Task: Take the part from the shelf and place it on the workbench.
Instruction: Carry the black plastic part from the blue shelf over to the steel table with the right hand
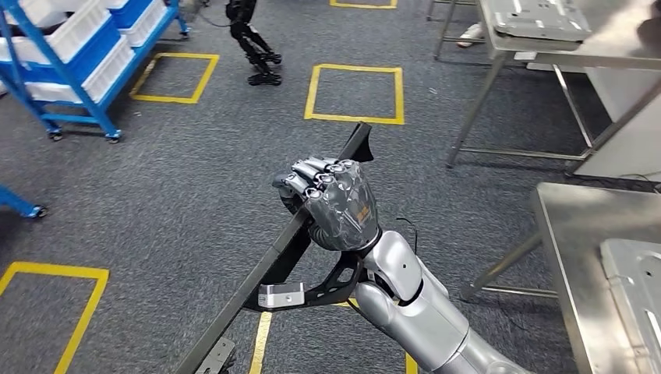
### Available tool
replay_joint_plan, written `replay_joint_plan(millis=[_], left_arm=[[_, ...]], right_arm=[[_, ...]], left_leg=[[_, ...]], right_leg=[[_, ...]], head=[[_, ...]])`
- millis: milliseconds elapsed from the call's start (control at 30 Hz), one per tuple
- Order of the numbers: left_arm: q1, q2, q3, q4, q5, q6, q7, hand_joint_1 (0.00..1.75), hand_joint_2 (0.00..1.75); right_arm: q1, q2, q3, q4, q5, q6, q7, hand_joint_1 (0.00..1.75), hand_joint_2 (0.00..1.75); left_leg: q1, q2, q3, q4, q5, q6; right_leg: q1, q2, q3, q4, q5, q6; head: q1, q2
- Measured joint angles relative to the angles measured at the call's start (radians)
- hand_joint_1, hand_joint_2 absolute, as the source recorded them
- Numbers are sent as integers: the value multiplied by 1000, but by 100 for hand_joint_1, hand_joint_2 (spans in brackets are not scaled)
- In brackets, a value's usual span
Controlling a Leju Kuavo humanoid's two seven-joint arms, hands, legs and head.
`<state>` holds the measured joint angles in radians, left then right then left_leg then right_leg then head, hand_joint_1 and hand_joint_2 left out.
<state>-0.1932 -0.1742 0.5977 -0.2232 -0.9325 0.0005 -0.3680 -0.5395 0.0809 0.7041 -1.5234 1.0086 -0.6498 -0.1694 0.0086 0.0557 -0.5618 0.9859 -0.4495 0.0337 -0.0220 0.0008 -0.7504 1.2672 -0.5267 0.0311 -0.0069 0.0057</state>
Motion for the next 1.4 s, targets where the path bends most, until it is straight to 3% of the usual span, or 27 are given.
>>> replay_joint_plan(millis=[67,133,167,233,300,367,433,467,500,533,600,667,733,767,833,900,967,1000,1033,1100,1167,1233,1267,1333,1400], left_arm=[[0,0,0,0,-2,-2,0,0,175],[1,0,0,0,-4,-4,1,0,175],[1,0,0,0,-4,-4,1,0,175],[1,0,0,0,-5,-3,2,0,175],[0,0,0,0,-6,-2,2,0,175],[2,0,0,0,-6,-2,2,0,175],[6,0,0,0,-6,-2,2,0,175],[8,0,0,0,-6,-2,2,0,175],[9,0,0,0,-6,-2,3,0,175],[9,0,0,0,-6,-2,2,0,175],[9,2,0,0,-4,-2,2,0,175],[10,5,0,0,-3,-4,1,0,175],[9,4,0,0,-3,-4,-1,0,175],[8,2,0,0,-3,-3,-1,0,175],[4,-3,1,0,-5,0,0,0,175],[4,-6,1,1,-8,1,6,0,175],[8,-6,1,1,-9,1,11,0,175],[9,-6,1,2,-9,1,12,0,175],[9,-7,1,2,-9,1,12,0,175],[8,-9,1,2,-8,0,12,0,175],[6,-10,1,2,-5,-3,11,0,175],[3,-10,1,2,-2,-5,10,0,175],[2,-10,1,2,-2,-6,9,0,175],[-1,-10,1,2,2,-5,5,0,175],[1,-9,3,2,14,-5,-4,0,175]], right_arm=[[1,-2,-2,-2,1,0,0,175,175],[4,-4,-5,-7,2,-3,0,175,175],[8,-7,-7,-10,2,-4,0,175,175],[16,-13,-12,-15,3,-7,0,175,175],[20,-18,-14,-19,3,-9,0,175,175],[22,-19,-15,-22,4,-10,0,175,175],[26,-21,-15,-22,4,-10,0,175,175],[29,-22,-15,-22,4,-10,0,175,175],[31,-22,-15,-23,4,-10,0,175,175],[33,-23,-15,-23,4,-10,0,175,175],[33,-23,-15,-25,5,-11,0,175,175],[35,-24,-16,-29,9,-13,0,175,175],[38,-26,-17,-36,12,-14,0,175,175],[39,-28,-18,-39,12,-14,0,175,175],[32,-30,-23,-44,11,-12,2,175,175],[26,-32,-27,-45,6,-11,3,175,175],[26,-36,-31,-45,4,-10,3,175,175],[27,-40,-33,-44,3,-10,3,175,175],[28,-43,-36,-45,3,-10,3,175,175],[25,-47,-41,-45,6,-9,2,175,175],[21,-48,-43,-46,18,-4,1,175,175],[17,-48,-44,-47,34,1,1,175,175],[16,-49,-44,-47,39,2,1,175,175],[12,-49,-44,-47,41,3,2,175,175],[9,-48,-44,-47,41,3,3,175,175]], left_leg=[[3,25,-1,14,-12,-12],[0,44,-3,32,-25,-26],[-2,51,-3,37,-29,-32],[1,64,0,39,-35,-42],[7,33,-10,71,-64,-50],[11,-22,-55,178,-126,-54],[10,-44,-113,299,-170,-52],[10,-47,-127,322,-167,-49],[8,-49,-122,305,-143,-43],[5,-57,-101,252,-106,-34],[1,-104,-45,120,-44,-15],[-4,-138,-15,54,-28,-4],[-6,-124,-6,39,-24,-1],[-4,-111,-2,26,-18,-1],[3,-82,8,-2,-4,3],[3,-53,10,-11,1,6],[3,-22,7,-6,-1,5],[3,-7,6,-3,-4,3],[4,6,5,3,-7,1],[2,29,2,18,-18,-9],[-3,47,1,31,-29,-22],[-4,65,4,34,-32,-32],[-1,64,5,36,-37,-37],[4,24,-8,74,-70,-46],[7,-28,-55,183,-134,-51]], right_leg=[[-2,-36,68,-120,54,7],[2,-62,109,-198,74,-4],[6,-62,110,-203,70,-13],[7,-39,107,-203,72,-29],[5,-17,106,-205,76,-42],[4,5,105,-207,79,-51],[8,32,105,-206,81,-55],[11,47,105,-206,81,-56],[14,62,106,-206,82,-56],[16,77,107,-206,83,-57],[15,103,106,-206,86,-56],[8,125,101,-207,91,-48],[4,149,96,-215,100,-33],[5,148,95,-217,101,-28],[11,100,75,-180,69,-20],[11,33,26,-72,6,-14],[5,9,-9,10,-21,-5],[2,3,-3,7,-10,0],[0,-5,22,-34,16,3],[1,-41,91,-154,62,3],[6,-60,121,-213,73,-11],[10,-40,117,-212,73,-27],[9,-30,117,-214,74,-33],[5,-11,118,-218,79,-44],[4,8,117,-220,82,-51]], head=[[0,0],[-1,0],[-2,0],[-2,0],[-2,0],[-2,0],[-2,0],[-2,0],[-2,0],[-2,0],[-2,0],[-2,0],[-2,0],[-2,0],[-1,0],[1,0],[1,0],[1,0],[1,0],[1,0],[1,0],[0,0],[0,0],[0,0],[0,0]])
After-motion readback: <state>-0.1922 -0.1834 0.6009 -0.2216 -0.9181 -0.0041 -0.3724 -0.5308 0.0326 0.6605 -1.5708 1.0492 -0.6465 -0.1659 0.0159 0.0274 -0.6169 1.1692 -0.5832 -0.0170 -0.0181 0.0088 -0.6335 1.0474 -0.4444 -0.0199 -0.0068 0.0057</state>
